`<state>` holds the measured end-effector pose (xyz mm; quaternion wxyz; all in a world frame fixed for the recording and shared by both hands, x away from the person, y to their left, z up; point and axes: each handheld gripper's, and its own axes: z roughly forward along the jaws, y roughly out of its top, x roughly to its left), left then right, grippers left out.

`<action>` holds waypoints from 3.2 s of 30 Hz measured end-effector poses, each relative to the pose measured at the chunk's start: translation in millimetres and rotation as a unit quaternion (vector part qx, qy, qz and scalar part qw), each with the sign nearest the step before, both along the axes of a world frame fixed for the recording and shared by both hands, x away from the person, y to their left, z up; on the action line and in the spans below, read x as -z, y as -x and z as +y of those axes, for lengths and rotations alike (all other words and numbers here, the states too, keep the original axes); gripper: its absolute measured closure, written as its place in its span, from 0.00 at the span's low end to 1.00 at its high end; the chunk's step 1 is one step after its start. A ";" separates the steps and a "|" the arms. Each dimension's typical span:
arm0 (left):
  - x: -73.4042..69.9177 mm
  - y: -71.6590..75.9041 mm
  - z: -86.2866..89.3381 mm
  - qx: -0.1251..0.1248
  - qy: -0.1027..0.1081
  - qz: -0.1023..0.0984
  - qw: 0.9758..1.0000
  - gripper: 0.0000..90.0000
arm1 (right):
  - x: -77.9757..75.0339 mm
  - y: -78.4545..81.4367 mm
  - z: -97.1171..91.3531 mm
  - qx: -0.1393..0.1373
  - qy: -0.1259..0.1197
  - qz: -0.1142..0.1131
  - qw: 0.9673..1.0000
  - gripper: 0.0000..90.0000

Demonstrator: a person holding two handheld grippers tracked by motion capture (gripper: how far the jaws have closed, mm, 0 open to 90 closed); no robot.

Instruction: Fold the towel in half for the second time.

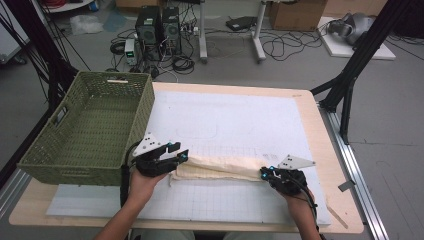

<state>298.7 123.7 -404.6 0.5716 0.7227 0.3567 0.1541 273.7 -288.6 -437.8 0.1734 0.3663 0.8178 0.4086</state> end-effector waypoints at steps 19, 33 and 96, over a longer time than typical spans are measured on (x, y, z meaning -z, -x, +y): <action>40.8 -1.0 -17.8 0.016 -0.131 0.089 0.987 0.88 | -2.7 1.5 -3.8 0.018 0.000 0.000 1.000 0.74; 44.6 0.2 -17.4 0.018 -0.133 0.090 0.987 0.87 | -15.5 -9.8 59.8 0.018 -0.041 -0.014 0.999 0.70; 18.3 -2.5 11.5 -0.026 -0.074 0.024 0.997 0.69 | -17.3 9.2 -20.6 0.101 -0.022 -0.048 0.993 0.40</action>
